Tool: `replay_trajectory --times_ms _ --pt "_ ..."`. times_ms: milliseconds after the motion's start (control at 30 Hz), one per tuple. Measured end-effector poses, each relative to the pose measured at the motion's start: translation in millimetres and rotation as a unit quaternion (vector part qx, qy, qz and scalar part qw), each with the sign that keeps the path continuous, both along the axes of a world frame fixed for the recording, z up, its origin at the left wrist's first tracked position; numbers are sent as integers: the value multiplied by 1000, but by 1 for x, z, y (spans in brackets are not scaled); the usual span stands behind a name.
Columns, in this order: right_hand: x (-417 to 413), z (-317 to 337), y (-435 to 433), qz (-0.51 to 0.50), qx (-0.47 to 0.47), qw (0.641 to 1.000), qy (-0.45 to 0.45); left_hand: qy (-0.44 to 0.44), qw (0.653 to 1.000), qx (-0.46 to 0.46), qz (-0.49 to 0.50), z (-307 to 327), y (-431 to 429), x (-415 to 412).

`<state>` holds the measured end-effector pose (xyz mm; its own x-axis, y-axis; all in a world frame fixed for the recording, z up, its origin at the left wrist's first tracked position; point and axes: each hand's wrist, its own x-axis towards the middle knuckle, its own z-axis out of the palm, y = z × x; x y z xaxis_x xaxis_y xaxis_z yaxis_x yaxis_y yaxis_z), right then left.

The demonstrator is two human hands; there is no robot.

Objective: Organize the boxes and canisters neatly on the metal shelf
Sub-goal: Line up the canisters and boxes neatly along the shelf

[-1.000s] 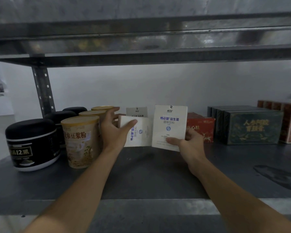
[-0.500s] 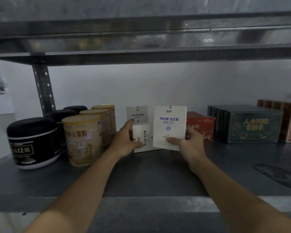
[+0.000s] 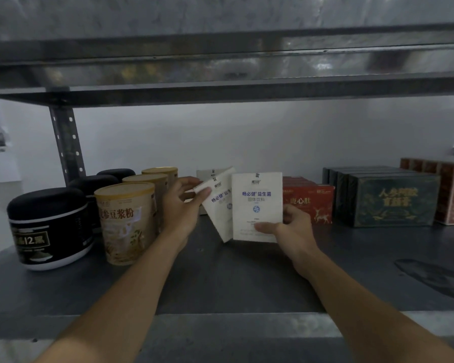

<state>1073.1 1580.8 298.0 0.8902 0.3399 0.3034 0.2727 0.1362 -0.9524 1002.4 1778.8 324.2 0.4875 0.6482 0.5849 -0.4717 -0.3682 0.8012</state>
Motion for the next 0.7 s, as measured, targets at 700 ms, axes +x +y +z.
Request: replay_trajectory --times_ms 700 --pt "-6 -2 5 41 -156 981 -106 68 994 38 -72 -4 -11 -10"
